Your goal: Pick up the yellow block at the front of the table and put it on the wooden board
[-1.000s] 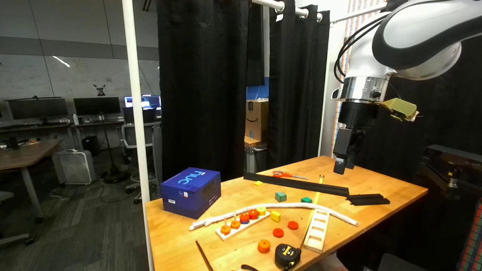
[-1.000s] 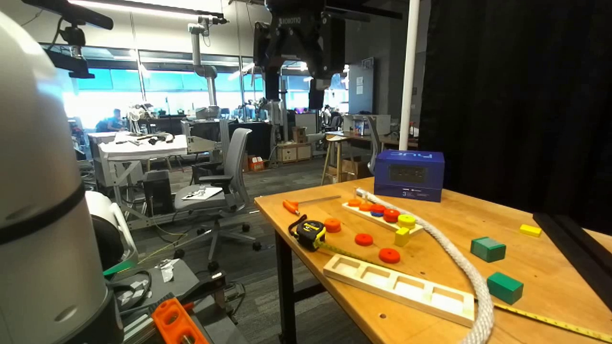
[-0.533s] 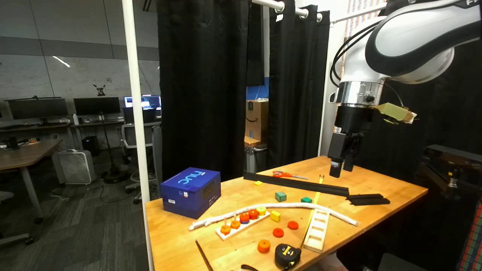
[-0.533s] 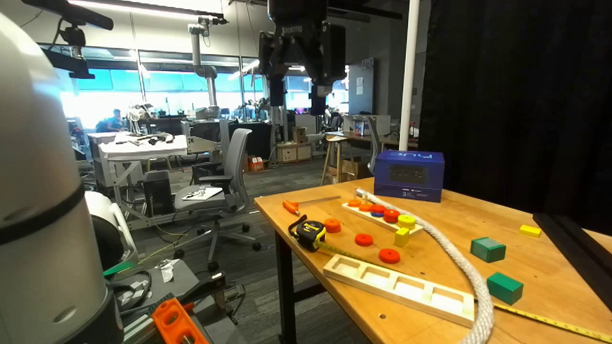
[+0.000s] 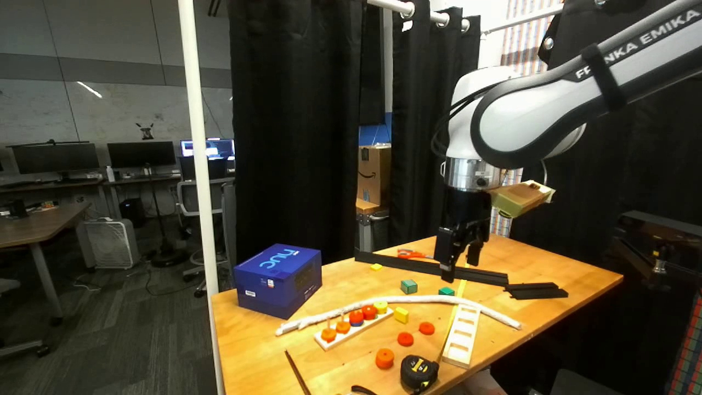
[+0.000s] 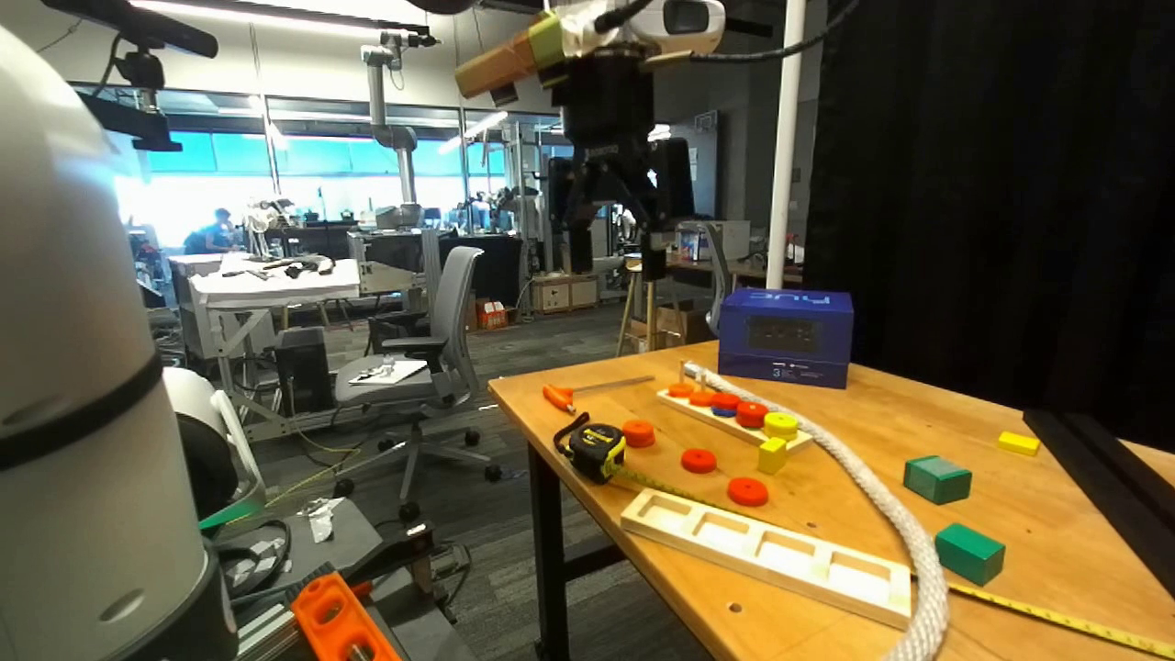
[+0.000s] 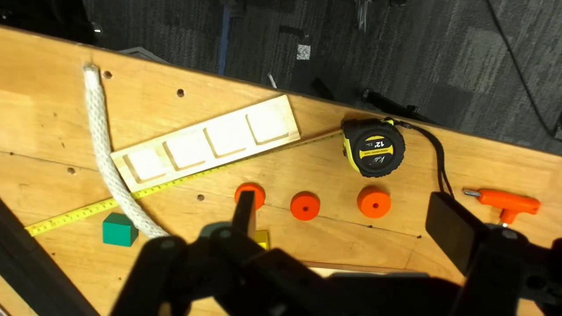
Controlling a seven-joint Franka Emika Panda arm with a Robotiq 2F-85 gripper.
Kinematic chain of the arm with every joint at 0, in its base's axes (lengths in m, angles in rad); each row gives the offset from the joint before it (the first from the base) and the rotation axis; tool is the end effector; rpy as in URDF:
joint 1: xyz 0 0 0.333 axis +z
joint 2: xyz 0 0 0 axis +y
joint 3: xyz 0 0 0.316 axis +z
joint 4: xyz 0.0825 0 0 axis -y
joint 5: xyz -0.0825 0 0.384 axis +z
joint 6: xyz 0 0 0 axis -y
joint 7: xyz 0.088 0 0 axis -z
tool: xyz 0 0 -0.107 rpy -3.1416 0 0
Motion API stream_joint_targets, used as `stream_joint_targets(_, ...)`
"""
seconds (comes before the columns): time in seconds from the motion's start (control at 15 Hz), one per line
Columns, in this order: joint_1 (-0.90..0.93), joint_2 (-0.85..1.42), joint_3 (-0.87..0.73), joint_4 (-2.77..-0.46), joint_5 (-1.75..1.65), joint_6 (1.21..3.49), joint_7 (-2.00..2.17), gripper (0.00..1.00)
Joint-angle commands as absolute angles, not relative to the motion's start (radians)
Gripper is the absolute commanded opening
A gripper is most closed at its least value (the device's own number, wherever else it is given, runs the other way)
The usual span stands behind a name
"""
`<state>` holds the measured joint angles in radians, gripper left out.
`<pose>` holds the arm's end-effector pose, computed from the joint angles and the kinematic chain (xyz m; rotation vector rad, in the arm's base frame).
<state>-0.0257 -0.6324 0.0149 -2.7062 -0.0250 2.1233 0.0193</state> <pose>0.3491 -0.0051 0.4213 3.1102 -0.0314 0.0770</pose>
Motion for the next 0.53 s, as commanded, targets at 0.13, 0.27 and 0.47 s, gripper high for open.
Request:
stream_joint_targets(0.13,-0.030,-0.427,0.016,-2.656,-0.132,2.300,-0.047,1.00)
stream_joint_targets(0.27,-0.032,-0.358,0.001,-2.639,-0.153,2.359,-0.079,1.00)
stream_joint_targets(0.47,-0.034,-0.257,-0.022,-2.598,-0.158,2.423,-0.119,1.00)
